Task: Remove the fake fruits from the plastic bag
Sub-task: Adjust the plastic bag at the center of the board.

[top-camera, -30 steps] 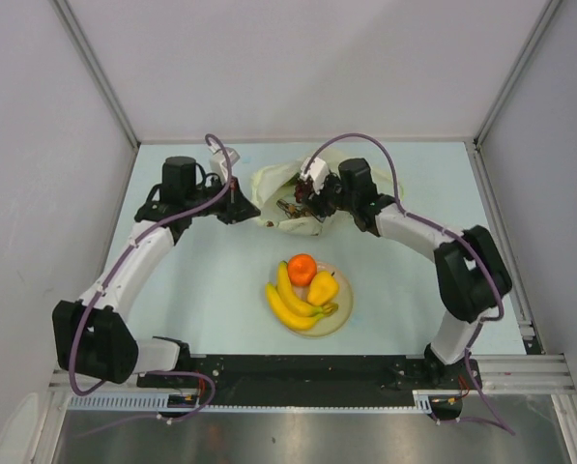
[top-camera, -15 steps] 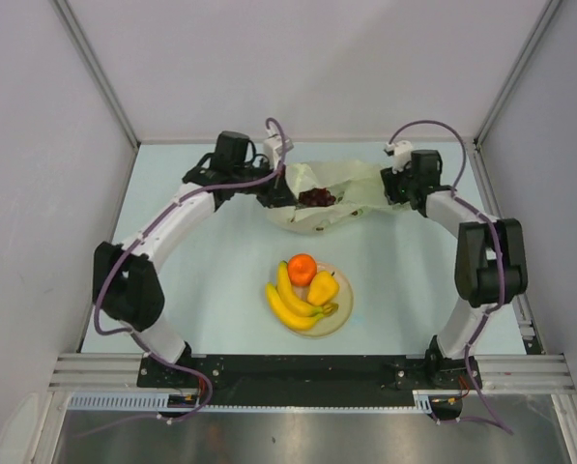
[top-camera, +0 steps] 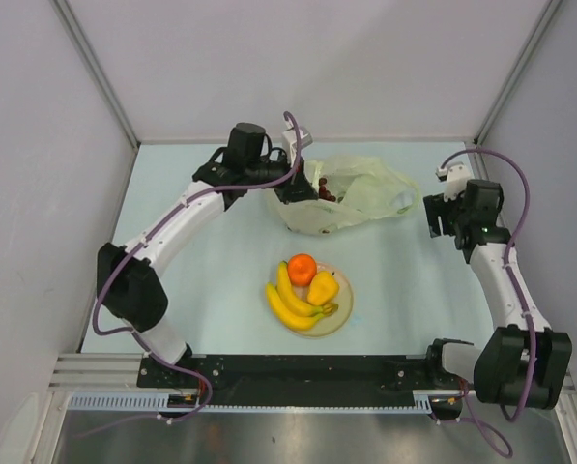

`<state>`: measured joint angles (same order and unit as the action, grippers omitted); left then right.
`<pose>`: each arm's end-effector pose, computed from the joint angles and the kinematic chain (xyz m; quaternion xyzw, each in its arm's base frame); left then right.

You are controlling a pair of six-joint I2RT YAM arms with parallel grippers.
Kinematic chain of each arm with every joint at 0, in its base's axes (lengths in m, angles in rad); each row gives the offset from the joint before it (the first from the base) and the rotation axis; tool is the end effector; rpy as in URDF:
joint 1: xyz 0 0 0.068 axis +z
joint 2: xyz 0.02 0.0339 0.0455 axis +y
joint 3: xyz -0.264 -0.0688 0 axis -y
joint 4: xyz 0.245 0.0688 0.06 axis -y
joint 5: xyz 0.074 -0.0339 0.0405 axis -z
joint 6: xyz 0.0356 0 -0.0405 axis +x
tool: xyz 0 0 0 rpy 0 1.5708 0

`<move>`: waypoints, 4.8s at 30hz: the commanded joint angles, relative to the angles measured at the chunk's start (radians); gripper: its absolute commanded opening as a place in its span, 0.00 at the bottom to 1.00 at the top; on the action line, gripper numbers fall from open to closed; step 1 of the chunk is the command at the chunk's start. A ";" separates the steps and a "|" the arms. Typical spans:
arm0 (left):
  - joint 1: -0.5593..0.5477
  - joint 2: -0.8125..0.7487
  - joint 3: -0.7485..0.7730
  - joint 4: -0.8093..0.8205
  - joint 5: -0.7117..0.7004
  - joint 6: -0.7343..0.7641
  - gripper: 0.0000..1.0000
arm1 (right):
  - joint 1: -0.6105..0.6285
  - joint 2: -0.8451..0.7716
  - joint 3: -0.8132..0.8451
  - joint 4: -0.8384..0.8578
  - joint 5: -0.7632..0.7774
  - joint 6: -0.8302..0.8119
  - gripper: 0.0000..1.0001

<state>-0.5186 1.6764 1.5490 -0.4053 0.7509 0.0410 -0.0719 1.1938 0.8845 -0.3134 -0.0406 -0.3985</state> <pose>0.3220 -0.2117 0.3536 0.3979 0.7262 -0.4185 0.3731 0.2629 -0.0175 0.2776 -0.1538 0.8762 -0.0888 0.4480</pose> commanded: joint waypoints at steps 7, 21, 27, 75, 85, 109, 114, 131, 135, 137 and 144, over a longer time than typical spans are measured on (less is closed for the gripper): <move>-0.031 -0.144 -0.010 -0.001 -0.027 0.016 0.00 | -0.072 0.024 0.113 -0.075 -0.337 0.262 0.99; -0.029 -0.115 -0.019 -0.171 -0.097 0.171 0.00 | -0.158 0.671 0.367 0.433 -0.597 0.754 0.99; -0.031 -0.115 -0.064 -0.155 -0.110 0.163 0.00 | -0.138 0.815 0.406 0.612 -0.746 0.923 1.00; -0.173 0.071 0.115 -0.030 -0.127 -0.009 0.00 | 0.056 0.007 0.327 -0.042 -0.762 0.017 0.68; -0.173 0.051 0.102 -0.040 -0.179 -0.003 0.00 | 0.178 -0.120 0.327 0.033 -0.390 -0.189 0.83; -0.173 0.009 0.201 -0.021 -0.305 -0.075 0.00 | 0.032 -0.149 0.407 -0.019 -0.547 0.006 0.53; -0.173 -0.012 0.178 -0.012 -0.318 -0.070 0.00 | 0.069 0.044 0.374 -0.093 -0.628 -0.051 0.27; -0.173 -0.099 0.054 -0.021 -0.309 -0.004 0.00 | 0.218 0.146 -0.004 -0.110 -0.456 -0.134 0.20; -0.193 -0.118 0.056 -0.053 -0.286 0.080 0.00 | 0.253 -0.012 -0.088 -0.196 -0.460 -0.114 0.20; -0.204 -0.104 0.053 -0.072 -0.279 0.121 0.00 | 0.254 0.003 -0.073 -0.118 -0.455 -0.096 0.20; -0.216 -0.086 0.051 -0.078 -0.288 0.140 0.00 | 0.264 0.283 0.132 0.059 -0.495 -0.103 0.22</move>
<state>-0.7261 1.6096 1.5826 -0.4789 0.4503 0.1326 0.1848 1.3781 0.9009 -0.3790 -0.5182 -0.5030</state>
